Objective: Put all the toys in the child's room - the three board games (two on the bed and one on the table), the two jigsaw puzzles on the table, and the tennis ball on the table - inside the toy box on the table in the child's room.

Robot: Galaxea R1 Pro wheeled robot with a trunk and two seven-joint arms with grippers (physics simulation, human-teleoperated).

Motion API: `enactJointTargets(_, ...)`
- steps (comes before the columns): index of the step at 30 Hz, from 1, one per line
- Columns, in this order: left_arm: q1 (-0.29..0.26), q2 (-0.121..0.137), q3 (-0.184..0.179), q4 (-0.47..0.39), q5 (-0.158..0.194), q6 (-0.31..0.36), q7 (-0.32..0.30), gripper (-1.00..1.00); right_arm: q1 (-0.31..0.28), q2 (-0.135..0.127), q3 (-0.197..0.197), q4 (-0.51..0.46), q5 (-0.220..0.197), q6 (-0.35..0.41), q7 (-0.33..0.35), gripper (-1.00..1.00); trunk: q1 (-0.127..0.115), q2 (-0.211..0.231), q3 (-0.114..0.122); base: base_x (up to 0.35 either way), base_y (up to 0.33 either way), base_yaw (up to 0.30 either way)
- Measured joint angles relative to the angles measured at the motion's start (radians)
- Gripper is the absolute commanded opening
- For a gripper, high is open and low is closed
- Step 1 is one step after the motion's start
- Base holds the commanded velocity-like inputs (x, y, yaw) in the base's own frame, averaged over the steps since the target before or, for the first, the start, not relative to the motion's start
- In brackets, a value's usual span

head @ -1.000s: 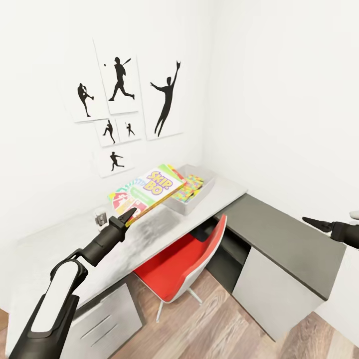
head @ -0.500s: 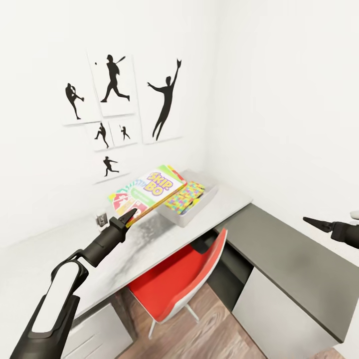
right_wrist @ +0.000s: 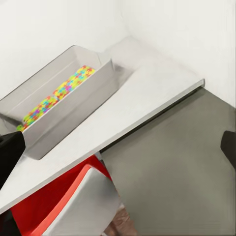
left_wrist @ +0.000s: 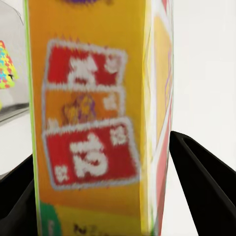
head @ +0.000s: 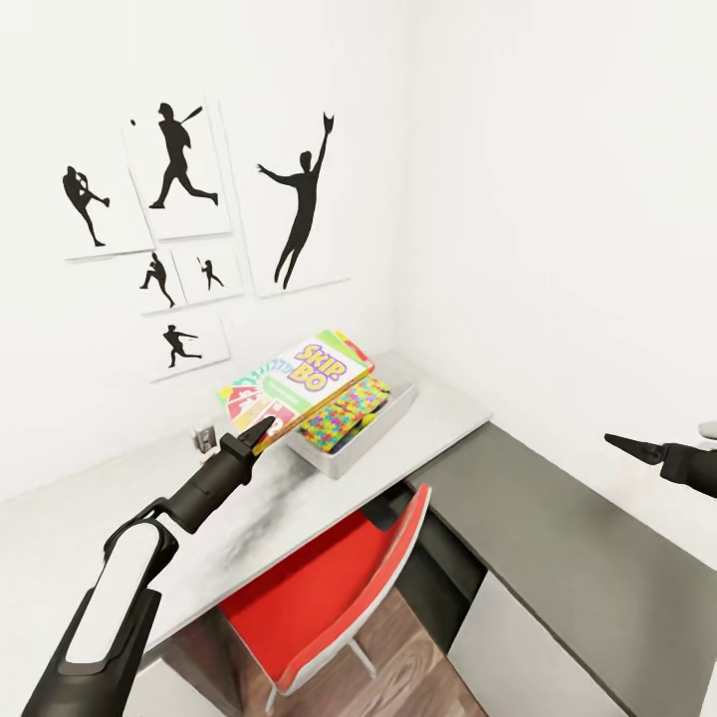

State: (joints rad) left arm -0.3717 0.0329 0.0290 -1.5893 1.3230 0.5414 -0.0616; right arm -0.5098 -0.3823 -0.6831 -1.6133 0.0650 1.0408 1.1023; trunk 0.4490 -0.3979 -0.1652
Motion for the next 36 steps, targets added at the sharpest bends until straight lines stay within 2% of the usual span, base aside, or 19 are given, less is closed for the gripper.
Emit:
enactJointTargets(10, 0.002, 0.005, 0.018, 0.015, 0.011, -0.005, 0.0, -1.0, 0.0, 0.0, 0.007, 0.0, 0.0, 0.0, 0.0, 1.0, 0.0, 0.0, 0.003, 0.168, -0.182, 0.0)
enactJointTargets(13, 0.003, 0.005, 0.024, 0.016, 0.013, -0.005, 0.0, -1.0, 0.0, -0.001, 0.034, 0.0, 0.0, 0.0, 0.002, 1.0, 0.0, 0.0, 0.004, 0.041, -0.043, 0.0)
enactJointTargets(17, 0.006, 0.005, 0.027, 0.017, 0.014, -0.005, -0.002, -1.0, 0.0, -0.001, 0.049, 0.0, 0.0, 0.0, 0.003, 1.0, 0.0, 0.0, 0.004, 0.02, -0.021, 0.0)
enactJointTargets(36, 0.01, 0.006, 0.029, 0.017, 0.013, -0.006, -0.011, -1.0, 0.0, -0.001, 0.061, 0.0, 0.0, 0.0, -0.002, 1.0, 0.0, 0.0, 0.005, 0.026, -0.004, 0.0)
